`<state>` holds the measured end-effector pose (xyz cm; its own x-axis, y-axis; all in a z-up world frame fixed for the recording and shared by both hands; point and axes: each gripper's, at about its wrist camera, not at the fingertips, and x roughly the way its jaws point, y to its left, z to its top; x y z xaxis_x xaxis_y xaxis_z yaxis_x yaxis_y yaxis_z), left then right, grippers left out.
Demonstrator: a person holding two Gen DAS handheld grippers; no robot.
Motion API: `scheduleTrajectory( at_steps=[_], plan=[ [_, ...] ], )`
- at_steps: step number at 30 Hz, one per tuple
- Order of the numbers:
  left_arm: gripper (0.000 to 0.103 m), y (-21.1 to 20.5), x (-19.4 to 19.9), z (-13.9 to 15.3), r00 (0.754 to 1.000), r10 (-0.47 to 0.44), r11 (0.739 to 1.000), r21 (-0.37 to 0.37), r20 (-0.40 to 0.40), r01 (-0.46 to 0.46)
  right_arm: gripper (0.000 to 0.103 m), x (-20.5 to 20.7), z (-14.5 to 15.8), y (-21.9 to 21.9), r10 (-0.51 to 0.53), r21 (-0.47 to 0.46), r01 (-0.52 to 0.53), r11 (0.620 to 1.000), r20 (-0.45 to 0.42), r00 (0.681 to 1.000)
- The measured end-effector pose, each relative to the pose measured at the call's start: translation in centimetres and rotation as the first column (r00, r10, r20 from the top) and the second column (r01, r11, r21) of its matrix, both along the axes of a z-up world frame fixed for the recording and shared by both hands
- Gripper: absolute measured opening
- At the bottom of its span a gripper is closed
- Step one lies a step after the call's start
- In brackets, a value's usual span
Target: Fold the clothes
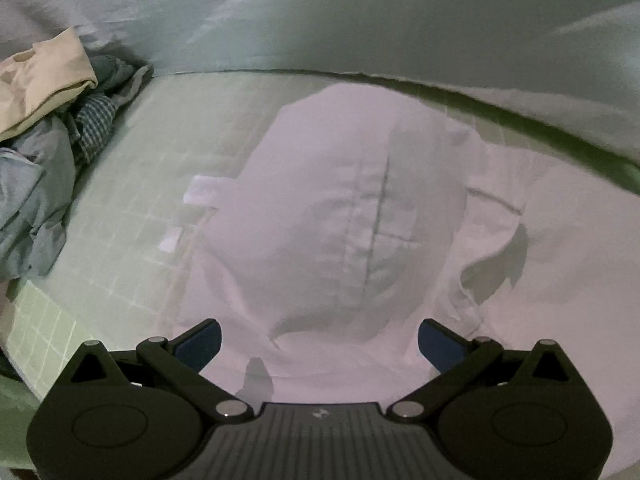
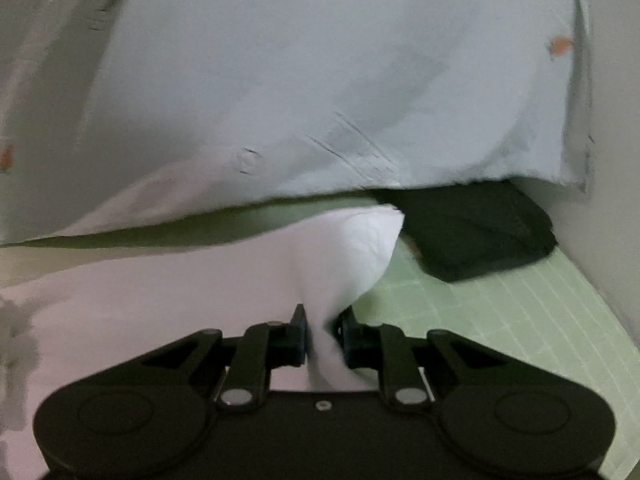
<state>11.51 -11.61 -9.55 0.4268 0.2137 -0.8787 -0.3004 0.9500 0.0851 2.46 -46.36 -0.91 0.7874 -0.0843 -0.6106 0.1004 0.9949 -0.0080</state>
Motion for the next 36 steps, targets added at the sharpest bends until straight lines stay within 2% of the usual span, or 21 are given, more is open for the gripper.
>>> scheduleTrajectory(
  at_steps=[6,12,15,19,20,21,25,28,31,36],
  plan=[
    [0.103,3.0,-0.7,1.1,0.999,-0.046,0.999,-0.02,0.027,0.046,0.017,-0.5,1.5,7.1,0.07,-0.029,-0.069,0.997,0.039,0.997],
    [0.103,6.3,-1.5,1.8,0.993,-0.114,0.993,-0.004,0.034,0.114,0.017,-0.7,-0.1,15.4,0.126,-0.024,-0.126,0.992,0.013,0.992],
    [0.103,8.3,-2.0,1.9,0.989,-0.146,0.989,0.013,0.039,0.145,0.019,-0.8,-2.6,19.6,0.146,-0.023,-0.147,0.989,-0.044,0.988],
    [0.103,10.8,-2.5,1.6,0.985,-0.168,0.986,0.027,0.033,0.167,0.029,-0.5,-7.6,24.2,0.136,-0.058,-0.15,0.987,-0.202,0.97],
    [0.103,11.2,-2.6,1.5,0.985,-0.17,0.985,0.026,0.031,0.17,0.036,-0.9,-8.0,24.6,0.143,-0.048,-0.155,0.987,-0.201,0.969],
    [0.103,11.6,-2.6,1.4,0.985,-0.173,0.985,0.023,0.028,0.172,0.038,-1.4,-7.6,24.6,0.148,-0.034,-0.157,0.987,-0.183,0.972],
    [0.103,12.3,-2.4,0.7,0.984,-0.179,0.984,-0.003,0.013,0.179,0.039,-3.0,-5.1,24.2,0.152,0.017,-0.151,0.988,-0.084,0.985],
    [0.103,11.7,-2.0,0.4,0.979,-0.203,0.979,-0.015,0.01,0.204,0.039,-3.9,-3.1,23.4,0.09,0.011,-0.09,0.996,-0.007,0.996],
    [0.103,11.0,-1.6,0.1,0.973,-0.231,0.973,-0.023,0.01,0.231,0.04,-4.1,-2.4,21.9,0.004,-0.014,-0.004,1.0,-0.003,1.0],
    [0.103,10.2,-1.1,-0.2,0.968,-0.251,0.968,-0.022,0.011,0.252,0.039,-3.7,-4.1,19.5,-0.077,-0.067,0.073,0.995,-0.064,0.995]
  ],
)
